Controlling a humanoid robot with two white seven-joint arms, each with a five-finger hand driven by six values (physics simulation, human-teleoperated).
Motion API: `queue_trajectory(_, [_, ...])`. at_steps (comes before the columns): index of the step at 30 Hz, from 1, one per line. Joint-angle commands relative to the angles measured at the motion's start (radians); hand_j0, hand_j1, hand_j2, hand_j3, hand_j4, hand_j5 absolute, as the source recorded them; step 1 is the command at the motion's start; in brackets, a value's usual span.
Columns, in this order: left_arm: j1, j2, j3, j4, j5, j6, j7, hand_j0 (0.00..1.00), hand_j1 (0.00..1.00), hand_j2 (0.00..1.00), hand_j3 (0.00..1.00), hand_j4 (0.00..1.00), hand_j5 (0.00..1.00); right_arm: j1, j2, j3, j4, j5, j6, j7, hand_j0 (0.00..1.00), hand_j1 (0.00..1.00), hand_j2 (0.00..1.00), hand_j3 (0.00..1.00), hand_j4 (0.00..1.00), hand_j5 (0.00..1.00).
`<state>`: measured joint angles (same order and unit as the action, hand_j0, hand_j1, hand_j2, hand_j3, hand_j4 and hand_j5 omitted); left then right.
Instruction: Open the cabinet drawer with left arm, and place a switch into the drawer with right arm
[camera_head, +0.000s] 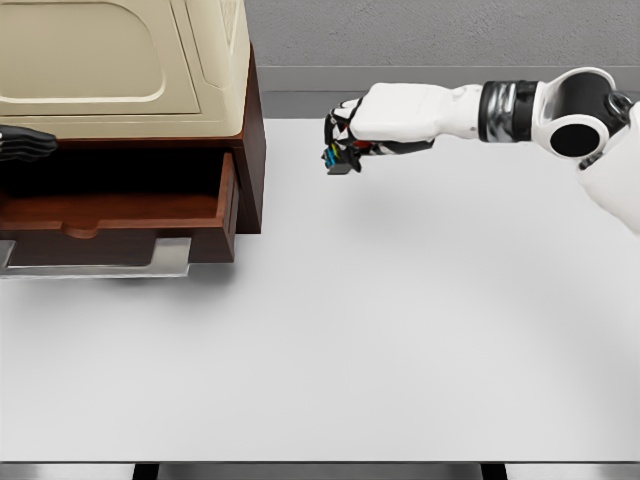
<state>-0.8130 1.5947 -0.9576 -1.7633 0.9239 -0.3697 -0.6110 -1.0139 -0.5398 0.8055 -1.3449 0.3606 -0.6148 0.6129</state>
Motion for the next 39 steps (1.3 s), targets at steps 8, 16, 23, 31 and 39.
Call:
queue_trajectory(8, [0.0,0.024,-0.003,0.001,0.007,-0.014,0.0,1.0,1.0,1.0,1.0,1.0,1.0,-0.043,0.084,0.009,-0.017,-0.019,0.004,-0.002,0.28,0.28,0.28,0.28,0.28,0.28])
queue_trajectory(16, [0.0,0.042,-0.007,0.004,0.007,-0.009,0.0,1.0,1.0,1.0,1.0,1.0,1.0,-0.046,0.07,0.054,-0.177,-0.02,0.004,-0.002,0.3,0.3,0.3,0.3,0.3,0.3])
queue_trajectory(23, [0.002,0.056,-0.009,0.004,0.007,-0.009,0.0,1.0,1.0,1.0,1.0,1.0,1.0,-0.106,0.07,0.055,-0.22,-0.06,0.004,-0.002,0.3,0.3,0.3,0.3,0.3,0.3])
queue_trajectory(31, [0.002,0.054,-0.009,0.005,0.006,-0.009,0.0,1.0,1.0,1.0,1.0,1.0,1.0,-0.189,0.162,0.166,-0.197,-0.068,0.004,-0.002,0.3,0.3,0.3,0.3,0.3,0.3])
queue_trajectory(39, [0.002,0.054,-0.009,0.004,0.004,-0.011,0.0,1.0,1.0,1.0,1.0,1.0,1.0,-0.271,0.284,0.21,-0.014,-0.065,0.004,-0.002,0.3,0.3,0.3,0.3,0.3,0.3])
